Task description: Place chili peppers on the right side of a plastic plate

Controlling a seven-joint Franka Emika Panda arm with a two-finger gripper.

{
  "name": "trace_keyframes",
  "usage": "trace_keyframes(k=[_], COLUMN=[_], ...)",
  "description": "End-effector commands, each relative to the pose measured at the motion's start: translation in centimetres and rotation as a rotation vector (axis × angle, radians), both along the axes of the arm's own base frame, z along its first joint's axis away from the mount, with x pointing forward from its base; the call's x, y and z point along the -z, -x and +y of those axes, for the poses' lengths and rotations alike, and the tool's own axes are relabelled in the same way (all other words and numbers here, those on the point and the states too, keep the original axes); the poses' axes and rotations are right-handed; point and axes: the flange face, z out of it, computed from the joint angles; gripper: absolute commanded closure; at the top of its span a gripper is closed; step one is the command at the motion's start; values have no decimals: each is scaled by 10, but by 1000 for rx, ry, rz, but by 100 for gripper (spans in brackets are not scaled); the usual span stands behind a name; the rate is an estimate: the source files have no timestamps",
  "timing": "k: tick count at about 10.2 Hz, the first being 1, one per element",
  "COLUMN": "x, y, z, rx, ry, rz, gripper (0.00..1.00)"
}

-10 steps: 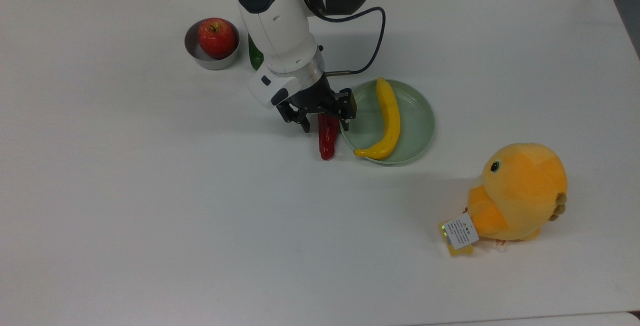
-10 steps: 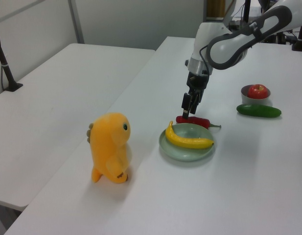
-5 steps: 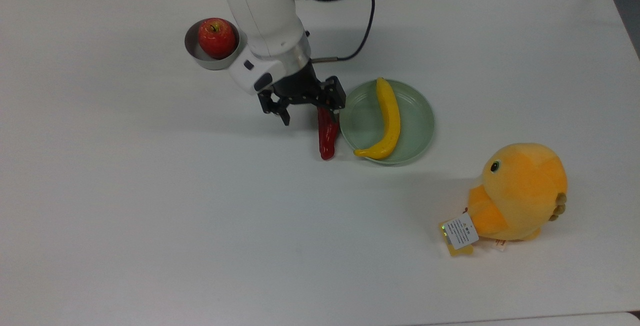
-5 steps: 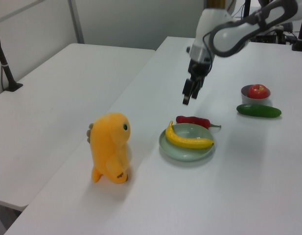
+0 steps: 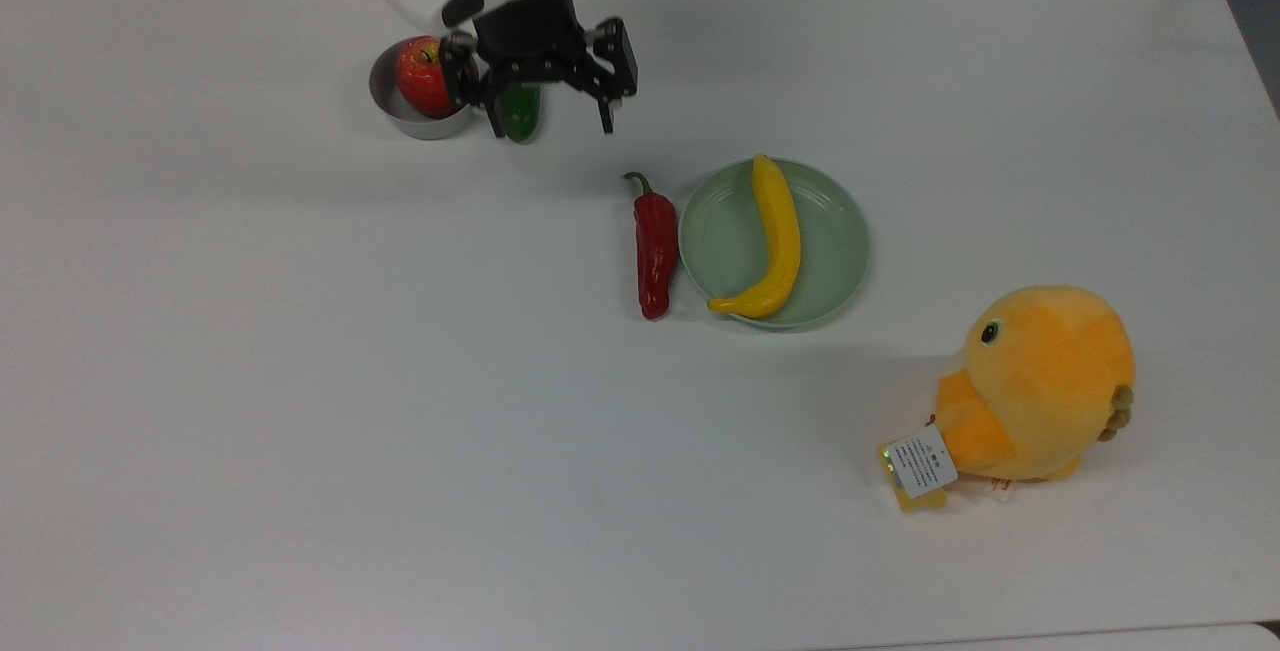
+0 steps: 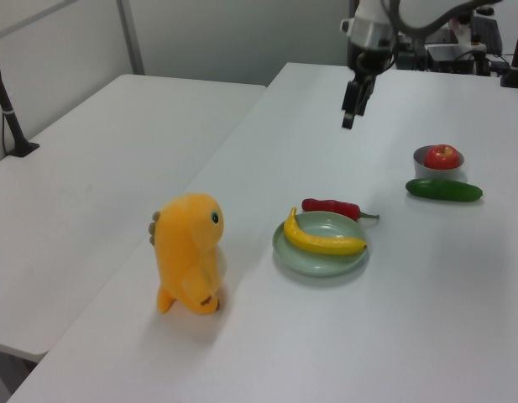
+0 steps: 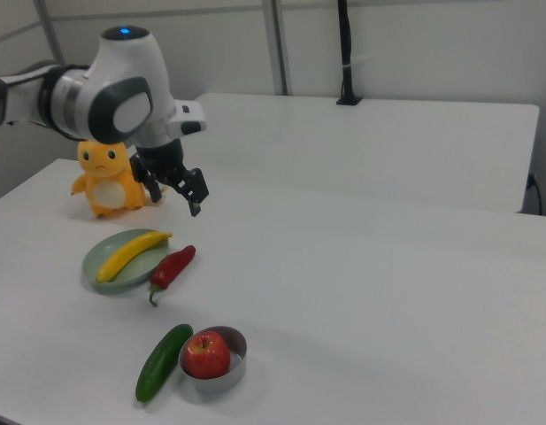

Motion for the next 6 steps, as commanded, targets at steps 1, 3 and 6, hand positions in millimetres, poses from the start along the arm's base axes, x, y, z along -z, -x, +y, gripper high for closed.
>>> trace_keyframes(k=[1, 3, 6], x=[-19, -14, -4], y=[29, 34, 29], z=[-3, -3, -7], rx=[21, -14, -6], ry=[73, 202, 215], rz=[72, 107, 112], gripper=[0, 0, 0])
